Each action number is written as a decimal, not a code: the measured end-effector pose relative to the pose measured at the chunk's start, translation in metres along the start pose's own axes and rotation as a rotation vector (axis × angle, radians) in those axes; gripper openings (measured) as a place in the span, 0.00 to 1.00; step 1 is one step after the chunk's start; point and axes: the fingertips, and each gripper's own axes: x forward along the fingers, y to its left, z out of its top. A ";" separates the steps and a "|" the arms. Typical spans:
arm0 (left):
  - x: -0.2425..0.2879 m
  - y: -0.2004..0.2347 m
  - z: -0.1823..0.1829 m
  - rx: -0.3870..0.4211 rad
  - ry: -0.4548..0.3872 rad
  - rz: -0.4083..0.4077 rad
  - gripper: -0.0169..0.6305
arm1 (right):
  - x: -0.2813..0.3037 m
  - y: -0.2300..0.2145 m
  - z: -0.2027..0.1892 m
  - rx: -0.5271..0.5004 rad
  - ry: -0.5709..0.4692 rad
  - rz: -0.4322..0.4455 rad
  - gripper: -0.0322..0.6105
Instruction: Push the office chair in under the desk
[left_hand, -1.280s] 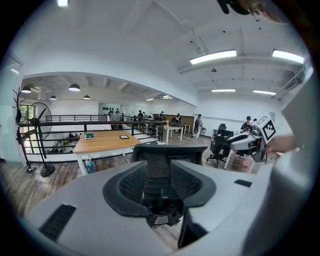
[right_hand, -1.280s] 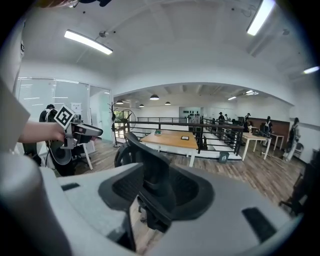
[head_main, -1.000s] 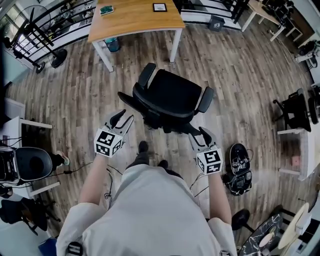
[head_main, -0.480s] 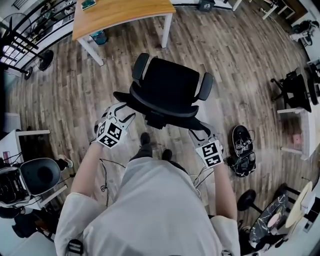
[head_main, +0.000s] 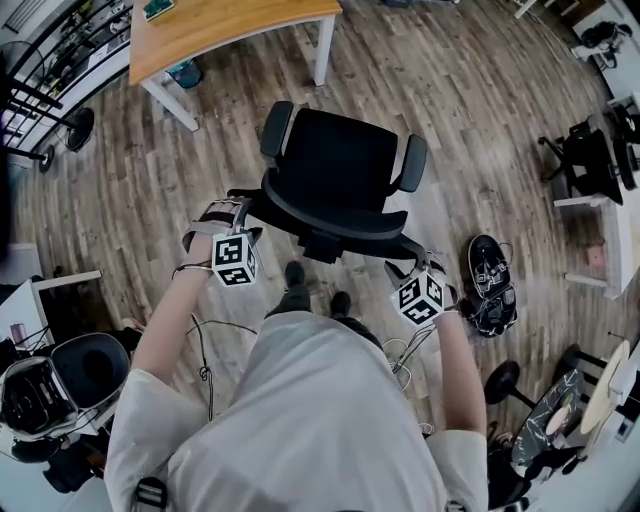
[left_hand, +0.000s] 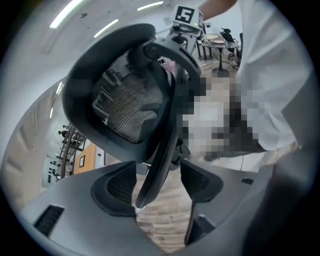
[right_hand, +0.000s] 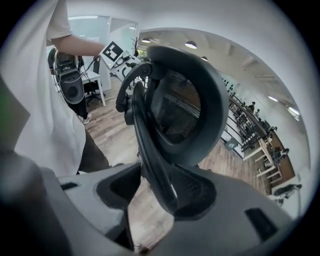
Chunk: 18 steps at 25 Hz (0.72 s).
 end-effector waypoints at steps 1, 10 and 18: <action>0.007 -0.001 -0.005 0.027 0.022 -0.012 0.44 | 0.005 0.001 -0.002 -0.014 0.022 0.000 0.33; 0.047 0.000 -0.030 0.232 0.117 -0.008 0.37 | 0.048 0.003 -0.024 -0.252 0.227 -0.049 0.33; 0.064 0.003 -0.032 0.353 0.134 0.007 0.17 | 0.067 -0.009 -0.032 -0.351 0.281 -0.156 0.21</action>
